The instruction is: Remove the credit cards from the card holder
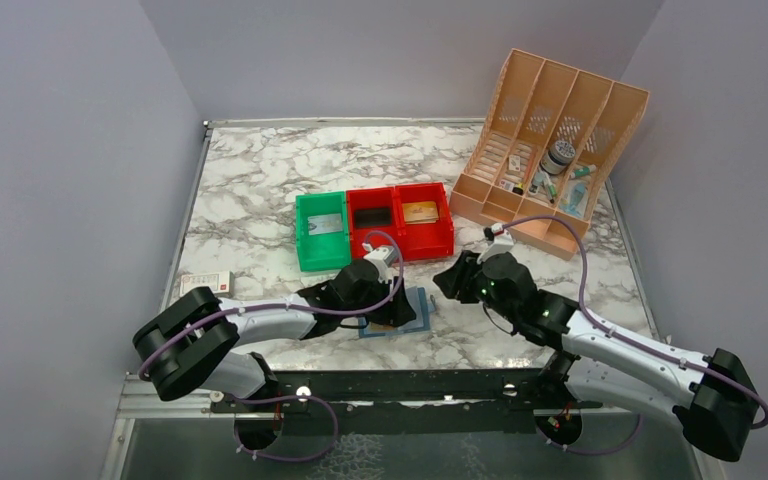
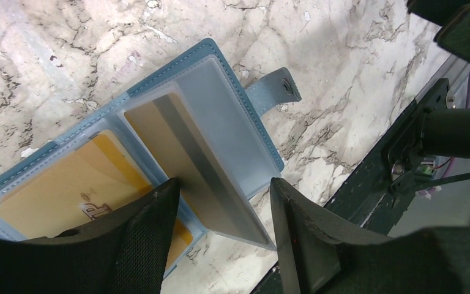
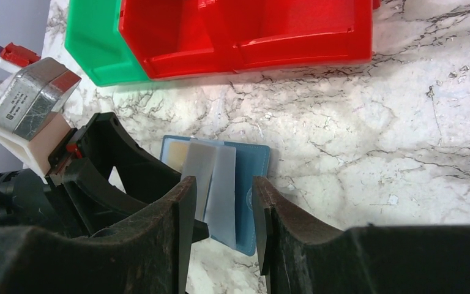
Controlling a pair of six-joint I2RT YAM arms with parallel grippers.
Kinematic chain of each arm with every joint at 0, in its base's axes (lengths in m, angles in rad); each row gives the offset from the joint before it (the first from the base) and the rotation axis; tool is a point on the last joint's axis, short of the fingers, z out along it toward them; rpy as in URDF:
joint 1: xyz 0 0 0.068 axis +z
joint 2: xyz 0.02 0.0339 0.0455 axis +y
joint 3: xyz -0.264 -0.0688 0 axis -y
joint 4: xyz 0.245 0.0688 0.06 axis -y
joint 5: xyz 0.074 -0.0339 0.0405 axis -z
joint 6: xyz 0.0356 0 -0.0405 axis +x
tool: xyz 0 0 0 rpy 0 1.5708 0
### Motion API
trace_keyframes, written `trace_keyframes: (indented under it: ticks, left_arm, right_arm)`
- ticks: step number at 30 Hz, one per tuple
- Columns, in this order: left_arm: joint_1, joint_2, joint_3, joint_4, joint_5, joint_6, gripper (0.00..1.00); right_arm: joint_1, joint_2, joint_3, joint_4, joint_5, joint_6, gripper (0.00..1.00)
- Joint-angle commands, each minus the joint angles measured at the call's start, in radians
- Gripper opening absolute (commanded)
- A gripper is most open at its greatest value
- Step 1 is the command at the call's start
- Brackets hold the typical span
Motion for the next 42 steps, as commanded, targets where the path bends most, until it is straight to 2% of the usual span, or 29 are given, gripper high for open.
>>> trace_keyframes:
  ticks: [1, 15, 20, 24, 34, 42]
  left_arm:
    - [-0.009, -0.016, 0.018, 0.053, 0.024, 0.0, 0.6]
    - [-0.012, -0.049, -0.002, 0.055, 0.029, 0.011, 0.67]
    - [-0.012, -0.086, -0.008, 0.008, -0.027, 0.016, 0.68]
    - [-0.012, -0.123, 0.003, -0.084, -0.115, 0.011, 0.68]
    - [-0.009, -0.236, -0.031, -0.145, -0.222, -0.015, 0.67]
    - [-0.006, -0.264, -0.041, -0.154, -0.232, -0.012, 0.72]
  right_arm:
    - [0.004, 0.013, -0.002, 0.008, -0.032, 0.011, 0.4]
    - [0.004, 0.036, 0.014, 0.018, -0.087, -0.011, 0.4]
    - [0.004, 0.043, 0.05, -0.043, -0.06, -0.062, 0.37]
    - [0.004, 0.052, 0.046, -0.008, -0.132, -0.077, 0.35]
    - [0.004, 0.248, 0.079, 0.096, -0.34, -0.118, 0.28]
    - [0.004, 0.405, 0.124, 0.079, -0.358, -0.144, 0.27]
